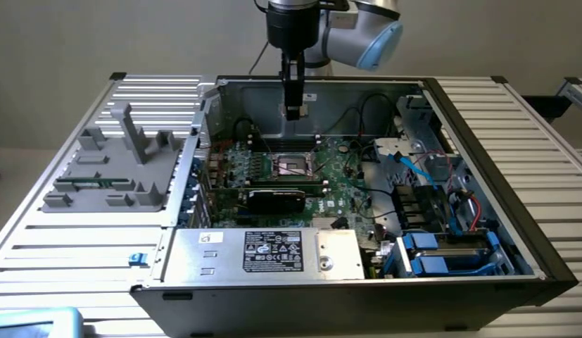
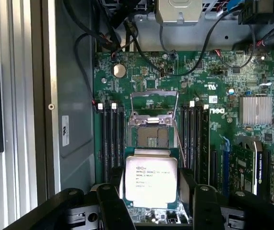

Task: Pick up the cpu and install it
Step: 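Place the cpu into insertion slot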

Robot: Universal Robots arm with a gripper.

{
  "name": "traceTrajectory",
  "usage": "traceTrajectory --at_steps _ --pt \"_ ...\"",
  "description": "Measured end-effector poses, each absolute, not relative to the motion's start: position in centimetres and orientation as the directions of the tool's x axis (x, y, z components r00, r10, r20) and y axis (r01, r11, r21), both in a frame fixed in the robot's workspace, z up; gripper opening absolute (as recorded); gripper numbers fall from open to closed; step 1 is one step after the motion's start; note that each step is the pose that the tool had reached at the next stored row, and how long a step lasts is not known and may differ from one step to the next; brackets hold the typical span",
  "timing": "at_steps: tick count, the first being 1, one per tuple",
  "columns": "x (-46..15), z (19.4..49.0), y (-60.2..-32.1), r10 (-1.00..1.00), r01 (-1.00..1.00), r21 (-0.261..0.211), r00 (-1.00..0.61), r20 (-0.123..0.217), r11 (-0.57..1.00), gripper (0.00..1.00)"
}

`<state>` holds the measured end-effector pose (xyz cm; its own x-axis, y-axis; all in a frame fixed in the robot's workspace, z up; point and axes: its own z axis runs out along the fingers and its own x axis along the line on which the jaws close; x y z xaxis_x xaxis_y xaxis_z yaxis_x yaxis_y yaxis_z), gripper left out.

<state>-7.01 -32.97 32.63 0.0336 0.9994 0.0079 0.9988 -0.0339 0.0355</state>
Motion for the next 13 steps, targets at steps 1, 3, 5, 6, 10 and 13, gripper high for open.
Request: traceTrajectory --at_steps 1,3,5,6,10,13 --pt "-7.0 32.5 -33.1 0.999 0.999 0.035 0.034 0.008 -0.034 0.55" --pt "-7.0 32.1 -33.3 0.999 0.999 0.036 0.034 0.010 -0.034 0.55" --pt "-7.0 31.7 -33.6 0.999 0.999 0.036 0.034 0.011 -0.034 0.55" --pt "-7.0 31.5 -33.7 0.999 0.999 0.035 0.034 0.011 -0.034 0.55" --pt "-7.0 30.8 -34.1 0.999 0.999 0.035 0.034 0.014 -0.034 0.55" --pt "-7.0 30.3 -34.3 0.999 0.999 0.035 0.034 0.015 -0.034 0.55"
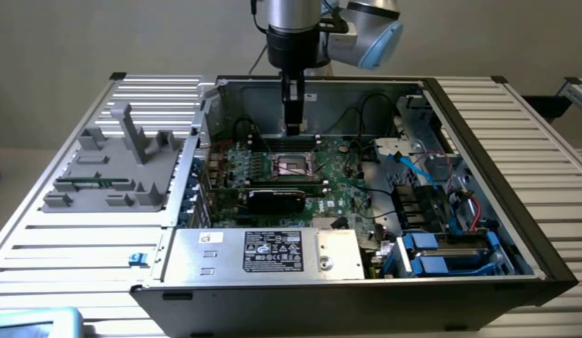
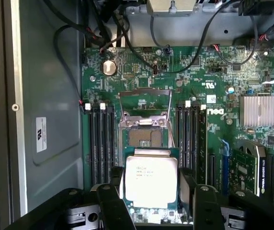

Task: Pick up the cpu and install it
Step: 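Place the cpu into insertion slot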

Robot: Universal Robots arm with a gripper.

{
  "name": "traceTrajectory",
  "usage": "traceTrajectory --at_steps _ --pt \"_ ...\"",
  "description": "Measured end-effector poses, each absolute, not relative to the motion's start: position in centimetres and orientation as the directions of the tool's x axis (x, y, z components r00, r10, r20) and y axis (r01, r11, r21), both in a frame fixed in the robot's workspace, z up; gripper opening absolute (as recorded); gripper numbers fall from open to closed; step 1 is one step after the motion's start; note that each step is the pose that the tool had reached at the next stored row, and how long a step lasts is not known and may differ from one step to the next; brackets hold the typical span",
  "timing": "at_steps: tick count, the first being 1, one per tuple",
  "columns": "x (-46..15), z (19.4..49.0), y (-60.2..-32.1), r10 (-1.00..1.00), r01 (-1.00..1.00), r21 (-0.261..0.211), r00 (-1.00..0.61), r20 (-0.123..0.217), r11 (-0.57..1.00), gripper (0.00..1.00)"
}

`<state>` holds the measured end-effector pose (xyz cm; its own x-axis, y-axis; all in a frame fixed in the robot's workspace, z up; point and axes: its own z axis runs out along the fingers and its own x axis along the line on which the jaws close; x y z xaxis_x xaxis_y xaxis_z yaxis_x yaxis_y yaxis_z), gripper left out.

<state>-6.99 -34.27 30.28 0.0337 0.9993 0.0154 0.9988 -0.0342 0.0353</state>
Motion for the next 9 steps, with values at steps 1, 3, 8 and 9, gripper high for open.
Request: traceTrajectory --at_steps 1,3,8,9 --pt "-7.0 30.1 -34.4 0.999 0.999 0.035 0.034 0.016 -0.034 0.55" --pt "-6.9 29.7 -34.6 0.999 0.999 0.035 0.034 0.018 -0.035 0.55" --pt "-6.8 28.8 -34.8 0.999 0.999 0.035 0.036 0.020 -0.037 0.55" --pt "-6.8 28.6 -34.8 0.999 0.999 0.035 0.037 0.021 -0.037 0.55"
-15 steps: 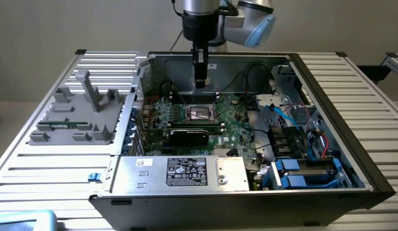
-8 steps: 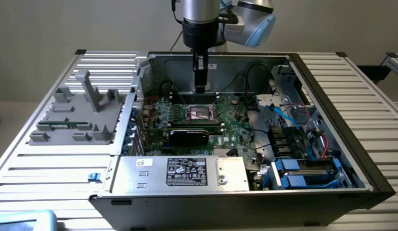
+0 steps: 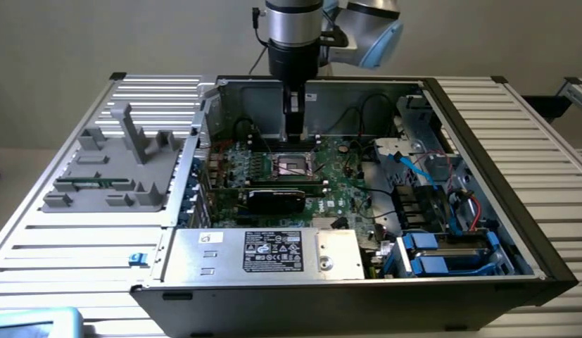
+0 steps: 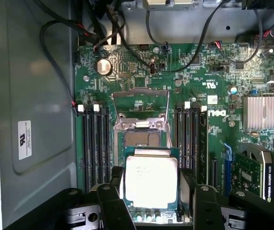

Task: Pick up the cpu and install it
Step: 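Place the cpu into insertion slot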

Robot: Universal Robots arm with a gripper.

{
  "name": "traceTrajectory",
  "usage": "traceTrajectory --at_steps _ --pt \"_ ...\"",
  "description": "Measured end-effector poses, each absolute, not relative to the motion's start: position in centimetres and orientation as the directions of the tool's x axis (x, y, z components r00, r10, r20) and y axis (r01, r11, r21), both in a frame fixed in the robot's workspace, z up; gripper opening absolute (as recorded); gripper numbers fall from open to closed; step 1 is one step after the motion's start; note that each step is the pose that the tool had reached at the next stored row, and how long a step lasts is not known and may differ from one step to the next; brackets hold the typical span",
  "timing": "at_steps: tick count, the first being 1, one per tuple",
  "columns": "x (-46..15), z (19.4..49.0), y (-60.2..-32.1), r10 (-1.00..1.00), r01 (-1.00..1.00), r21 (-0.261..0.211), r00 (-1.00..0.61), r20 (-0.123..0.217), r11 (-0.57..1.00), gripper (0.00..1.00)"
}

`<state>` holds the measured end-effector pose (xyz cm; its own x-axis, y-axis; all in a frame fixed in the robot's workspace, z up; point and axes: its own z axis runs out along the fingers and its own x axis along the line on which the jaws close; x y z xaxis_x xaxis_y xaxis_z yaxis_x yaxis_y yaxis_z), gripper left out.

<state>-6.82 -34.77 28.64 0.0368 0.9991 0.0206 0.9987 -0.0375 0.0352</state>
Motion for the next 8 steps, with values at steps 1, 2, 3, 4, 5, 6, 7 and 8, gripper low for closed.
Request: traceTrajectory --at_steps 1,2,3,4,5,6,7,8 --pt "-6.8 28.4 -34.8 0.999 0.999 0.035 0.037 0.021 -0.038 0.55" --pt "-6.8 28.3 -34.8 0.999 0.999 0.035 0.038 0.021 -0.039 0.55" --pt "-6.8 28.1 -34.8 0.999 0.999 0.035 0.038 0.021 -0.039 0.55" --pt "-6.8 27.9 -34.8 0.999 0.999 0.035 0.039 0.021 -0.040 0.55" --pt "-6.8 27.7 -34.8 0.999 0.999 0.035 0.039 0.021 -0.040 0.55" --pt "-6.8 27.5 -34.8 0.999 0.999 0.035 0.040 0.021 -0.041 0.55" --pt "-6.8 27.4 -34.8 0.999 0.999 0.035 0.040 0.021 -0.041 0.55" --pt "-6.8 27.2 -34.8 0.999 0.999 0.035 0.041 0.021 -0.041 0.55"
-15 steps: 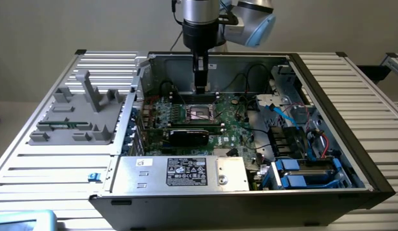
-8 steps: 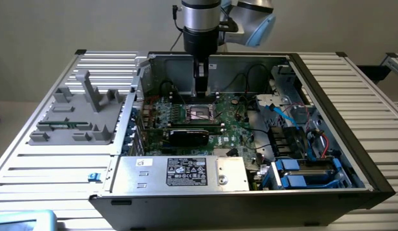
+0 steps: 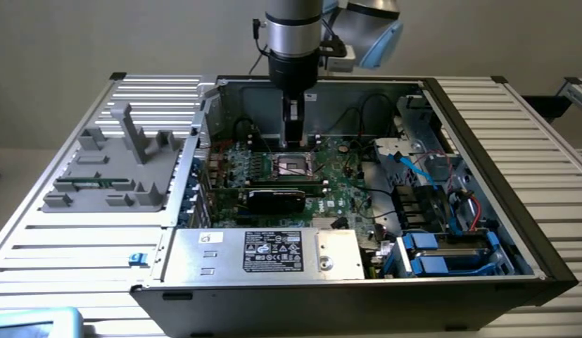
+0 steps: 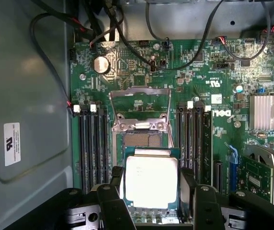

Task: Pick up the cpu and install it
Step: 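Place the cpu into insertion slot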

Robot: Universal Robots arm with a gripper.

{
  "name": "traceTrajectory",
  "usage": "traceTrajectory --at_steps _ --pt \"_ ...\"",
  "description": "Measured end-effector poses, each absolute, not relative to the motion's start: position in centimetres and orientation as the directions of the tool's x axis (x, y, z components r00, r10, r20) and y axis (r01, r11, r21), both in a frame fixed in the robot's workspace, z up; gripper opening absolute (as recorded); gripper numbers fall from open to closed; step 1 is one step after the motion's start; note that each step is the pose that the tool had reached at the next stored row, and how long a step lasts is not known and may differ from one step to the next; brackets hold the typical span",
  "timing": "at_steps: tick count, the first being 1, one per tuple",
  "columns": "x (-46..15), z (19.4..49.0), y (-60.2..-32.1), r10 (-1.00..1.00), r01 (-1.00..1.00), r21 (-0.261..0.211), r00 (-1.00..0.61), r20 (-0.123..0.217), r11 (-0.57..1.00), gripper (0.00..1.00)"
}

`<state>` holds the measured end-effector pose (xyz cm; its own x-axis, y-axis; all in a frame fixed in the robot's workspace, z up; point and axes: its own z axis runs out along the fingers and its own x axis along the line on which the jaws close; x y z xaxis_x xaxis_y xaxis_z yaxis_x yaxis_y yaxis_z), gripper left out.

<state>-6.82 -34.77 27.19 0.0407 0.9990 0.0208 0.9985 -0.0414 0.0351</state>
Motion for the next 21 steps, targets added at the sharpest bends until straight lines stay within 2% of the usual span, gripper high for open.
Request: traceTrajectory --at_steps 21 --pt "-6.8 23.7 -34.4 0.999 0.998 0.035 0.043 0.023 -0.044 0.55"
